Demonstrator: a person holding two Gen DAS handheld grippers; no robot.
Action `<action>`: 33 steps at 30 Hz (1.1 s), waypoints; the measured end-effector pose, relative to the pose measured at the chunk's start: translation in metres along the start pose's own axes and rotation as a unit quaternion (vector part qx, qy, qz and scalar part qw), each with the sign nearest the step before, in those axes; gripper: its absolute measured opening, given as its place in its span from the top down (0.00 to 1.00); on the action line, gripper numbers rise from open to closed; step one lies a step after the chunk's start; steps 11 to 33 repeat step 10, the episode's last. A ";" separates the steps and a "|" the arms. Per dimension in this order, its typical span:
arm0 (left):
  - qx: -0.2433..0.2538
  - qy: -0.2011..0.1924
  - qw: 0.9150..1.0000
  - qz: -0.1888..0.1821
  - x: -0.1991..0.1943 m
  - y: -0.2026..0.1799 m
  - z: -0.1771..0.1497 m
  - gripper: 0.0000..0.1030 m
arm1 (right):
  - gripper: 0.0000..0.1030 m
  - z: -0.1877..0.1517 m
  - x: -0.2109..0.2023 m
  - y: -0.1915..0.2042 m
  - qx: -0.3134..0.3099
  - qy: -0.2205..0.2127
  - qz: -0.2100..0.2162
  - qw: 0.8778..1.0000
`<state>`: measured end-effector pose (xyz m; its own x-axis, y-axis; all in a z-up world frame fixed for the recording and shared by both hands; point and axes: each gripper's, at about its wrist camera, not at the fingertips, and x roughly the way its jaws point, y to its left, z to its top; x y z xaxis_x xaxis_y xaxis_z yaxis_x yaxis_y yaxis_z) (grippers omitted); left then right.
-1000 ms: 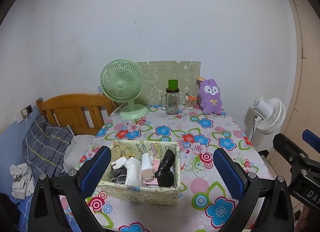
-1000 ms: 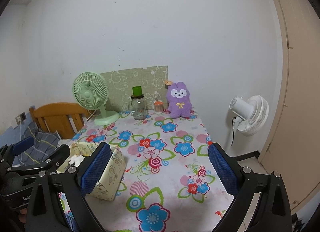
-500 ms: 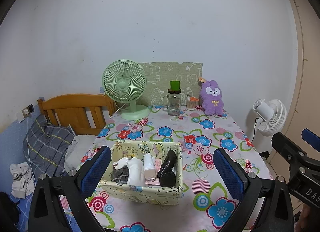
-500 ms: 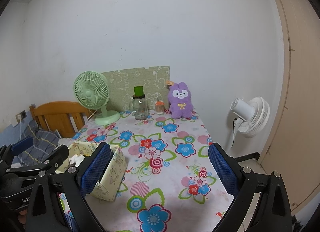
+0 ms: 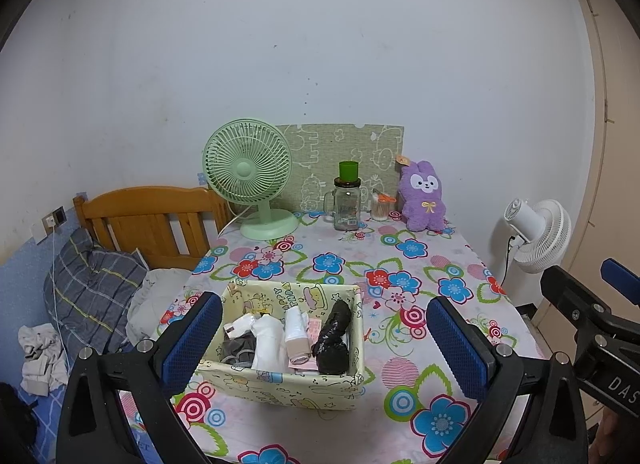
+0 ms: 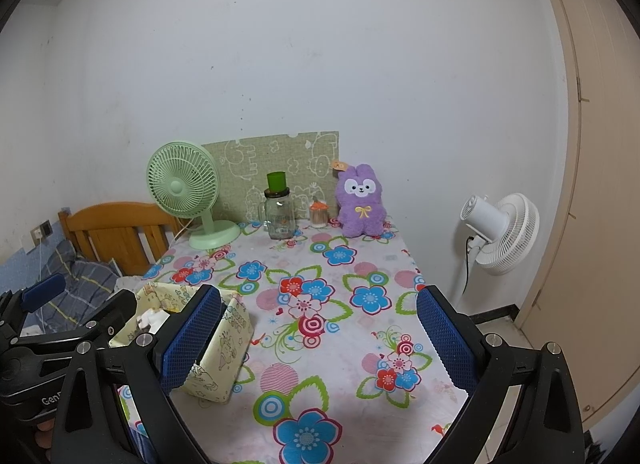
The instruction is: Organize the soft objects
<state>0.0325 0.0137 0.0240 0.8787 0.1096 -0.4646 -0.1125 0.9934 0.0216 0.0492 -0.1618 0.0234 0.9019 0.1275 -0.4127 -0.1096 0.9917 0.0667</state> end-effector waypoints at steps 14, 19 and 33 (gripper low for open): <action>0.001 0.002 1.000 0.000 0.001 -0.001 -0.001 0.00 | 0.03 -0.001 0.001 0.000 -0.001 0.002 0.000 1.000; 0.001 0.002 1.000 0.000 0.001 -0.001 -0.001 0.00 | 0.03 -0.001 0.001 0.000 -0.001 0.002 0.000 1.000; 0.001 0.002 1.000 0.000 0.001 -0.001 -0.001 0.00 | 0.03 -0.001 0.001 0.000 -0.001 0.002 0.000 1.000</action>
